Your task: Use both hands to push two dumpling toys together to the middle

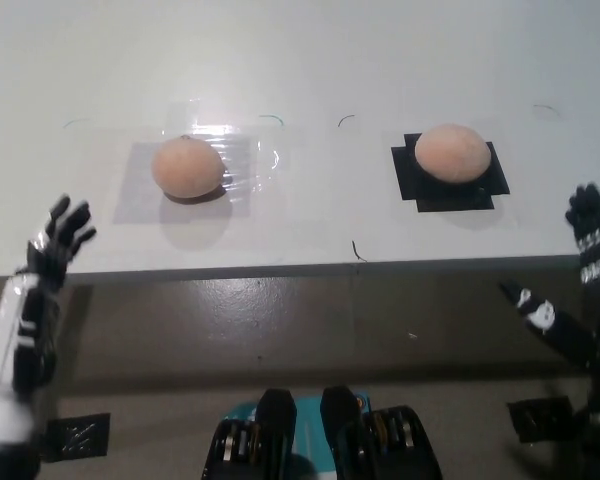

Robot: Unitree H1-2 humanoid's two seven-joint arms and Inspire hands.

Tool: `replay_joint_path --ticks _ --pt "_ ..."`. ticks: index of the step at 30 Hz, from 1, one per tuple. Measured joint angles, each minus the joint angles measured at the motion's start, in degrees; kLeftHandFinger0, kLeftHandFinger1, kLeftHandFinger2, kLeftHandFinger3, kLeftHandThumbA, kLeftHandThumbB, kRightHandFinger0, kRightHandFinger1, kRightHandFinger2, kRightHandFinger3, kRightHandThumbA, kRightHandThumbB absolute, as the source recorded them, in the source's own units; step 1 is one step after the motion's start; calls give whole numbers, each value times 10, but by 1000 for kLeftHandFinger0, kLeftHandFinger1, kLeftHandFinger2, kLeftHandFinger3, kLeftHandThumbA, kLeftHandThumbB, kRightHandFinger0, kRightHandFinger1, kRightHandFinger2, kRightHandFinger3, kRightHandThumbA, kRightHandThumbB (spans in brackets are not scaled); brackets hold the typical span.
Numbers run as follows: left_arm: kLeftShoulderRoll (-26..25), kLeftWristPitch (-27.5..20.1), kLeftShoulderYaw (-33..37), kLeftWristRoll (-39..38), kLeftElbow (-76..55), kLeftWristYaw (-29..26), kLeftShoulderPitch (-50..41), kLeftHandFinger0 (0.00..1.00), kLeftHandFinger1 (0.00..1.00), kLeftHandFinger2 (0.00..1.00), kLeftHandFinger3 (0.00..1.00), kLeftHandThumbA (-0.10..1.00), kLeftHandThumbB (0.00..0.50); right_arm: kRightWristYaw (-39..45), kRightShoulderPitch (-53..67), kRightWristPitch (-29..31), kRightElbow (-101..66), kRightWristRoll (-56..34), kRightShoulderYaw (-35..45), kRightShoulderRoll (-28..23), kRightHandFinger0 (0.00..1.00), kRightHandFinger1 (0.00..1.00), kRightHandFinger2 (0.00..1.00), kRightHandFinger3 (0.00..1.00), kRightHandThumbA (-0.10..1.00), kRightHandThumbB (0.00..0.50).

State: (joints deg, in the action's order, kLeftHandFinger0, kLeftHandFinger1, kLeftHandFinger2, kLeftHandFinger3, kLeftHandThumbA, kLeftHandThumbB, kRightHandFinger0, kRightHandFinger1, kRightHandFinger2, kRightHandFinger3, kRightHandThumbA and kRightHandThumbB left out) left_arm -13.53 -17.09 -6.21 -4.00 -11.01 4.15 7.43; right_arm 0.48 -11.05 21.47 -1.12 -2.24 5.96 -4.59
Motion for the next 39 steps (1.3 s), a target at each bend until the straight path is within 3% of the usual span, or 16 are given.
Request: replay_joint_path --ticks 12,16,19,22,23,24,28,29,32,35,38,39 --pt "-39 18 -7 3 171 3 161 1000 1000 1000 1000 1000 218 -5 -135 -39 92 -18 31 -27 1000 1000 1000 1000 1000 160" --pt "-47 21 -6 4 240 3 223 1000 1000 1000 1000 1000 225 -6 -194 -48 156 -26 40 -37 1000 1000 1000 1000 1000 184" --pt "-51 24 -4 7 283 3 259 1000 1000 1000 1000 1000 241 -6 -229 -57 200 -37 47 -40 1000 1000 1000 1000 1000 165" --pt "-56 26 -3 10 324 3 287 1000 1000 1000 1000 1000 257 -6 -268 -61 258 -45 52 -42 1000 1000 1000 1000 1000 178" --pt "-58 26 -2 11 341 3 295 1000 1000 1000 1000 1000 249 -6 -278 -63 279 -47 53 -43 1000 1000 1000 1000 1000 153" --pt "-58 26 -2 11 350 3 300 1000 1000 1000 1000 1000 289 -6 -284 -63 287 -48 53 -43 1000 1000 1000 1000 1000 159" --pt "-63 23 4 17 412 3 323 1000 1000 1000 1000 1000 317 -9 -312 -63 353 -48 53 -47 1000 1000 1000 1000 1000 211" --pt "-64 22 5 18 425 3 329 1000 1000 1000 1000 1000 346 -11 -318 -63 368 -47 52 -48 1000 1000 1000 1000 1000 224" --pt "-67 21 11 26 467 3 347 1000 1000 1000 1000 1000 394 -14 -343 -63 425 -41 46 -54 1000 1000 1000 1000 1000 195" --pt "-71 18 20 34 507 2 366 1000 1000 1000 1000 1000 382 -20 -366 -61 478 -35 41 -58 1000 1000 1000 1000 1000 181" --pt "-76 10 33 45 545 2 383 1000 1000 1000 1000 1000 317 -24 -391 -56 537 -31 36 -61 1000 1000 1000 1000 1000 183" --pt "-77 8 38 50 556 1 387 1000 1000 1000 1000 1000 346 -25 -400 -53 560 -30 34 -62 1000 1000 1000 1000 1000 180"
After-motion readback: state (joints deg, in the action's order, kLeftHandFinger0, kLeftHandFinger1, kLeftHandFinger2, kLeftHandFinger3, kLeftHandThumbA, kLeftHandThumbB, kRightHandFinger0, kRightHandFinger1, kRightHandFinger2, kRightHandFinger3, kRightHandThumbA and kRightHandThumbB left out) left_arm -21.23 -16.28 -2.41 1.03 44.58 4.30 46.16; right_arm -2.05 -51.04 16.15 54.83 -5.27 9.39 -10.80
